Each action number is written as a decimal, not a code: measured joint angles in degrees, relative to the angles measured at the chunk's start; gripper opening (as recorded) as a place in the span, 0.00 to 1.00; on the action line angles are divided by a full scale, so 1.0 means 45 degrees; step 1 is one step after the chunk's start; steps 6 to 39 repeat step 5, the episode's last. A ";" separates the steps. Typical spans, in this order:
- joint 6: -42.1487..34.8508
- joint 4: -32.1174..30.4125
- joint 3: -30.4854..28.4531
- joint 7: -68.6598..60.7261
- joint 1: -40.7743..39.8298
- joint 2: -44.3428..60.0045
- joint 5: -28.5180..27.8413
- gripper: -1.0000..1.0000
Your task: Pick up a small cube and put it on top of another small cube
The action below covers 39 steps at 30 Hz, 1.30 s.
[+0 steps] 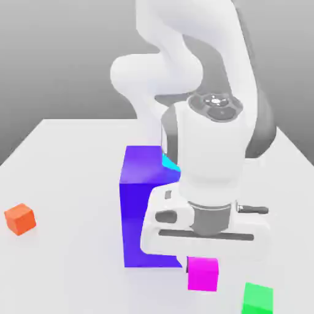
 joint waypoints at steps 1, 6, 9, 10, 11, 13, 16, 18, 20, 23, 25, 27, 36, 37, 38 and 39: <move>0.0376 0.0199 -0.0014 0.0315 0.0424 0.0573 -0.0145 0.00; 0.0673 0.0304 -0.0023 0.0505 0.0635 0.0979 -0.0262 1.00; 0.0673 0.0304 -0.0023 0.0505 0.0635 0.0979 -0.0262 1.00; 0.0673 0.0304 -0.0023 0.0505 0.0635 0.0979 -0.0262 1.00; 0.0673 0.0304 -0.0023 0.0505 0.0635 0.0979 -0.0262 1.00; 0.0673 0.0304 -0.0023 0.0505 0.0635 0.0979 -0.0262 1.00; 0.0673 0.0304 -0.0023 0.0505 0.0635 0.0979 -0.0262 1.00; 0.0673 0.0304 -0.0023 0.0505 0.0635 0.0979 -0.0262 1.00; 0.0673 0.0304 -0.0023 0.0505 0.0635 0.0979 -0.0262 1.00; 0.0673 0.0304 -0.0023 0.0505 0.0635 0.0979 -0.0262 1.00; 0.0673 0.0304 -0.0023 0.0505 0.0635 0.0979 -0.0262 1.00; 0.0673 0.0304 -0.0023 0.0505 0.0635 0.0979 -0.0262 1.00; 0.0673 0.0304 -0.0023 0.0505 0.0635 0.0979 -0.0262 1.00; 0.0673 0.0304 -0.0023 0.0505 0.0635 0.0979 -0.0262 1.00; 0.0673 0.0304 -0.0023 0.0505 0.0635 0.0979 -0.0262 1.00; 0.0673 0.0304 -0.0023 0.0505 0.0635 0.0979 -0.0262 1.00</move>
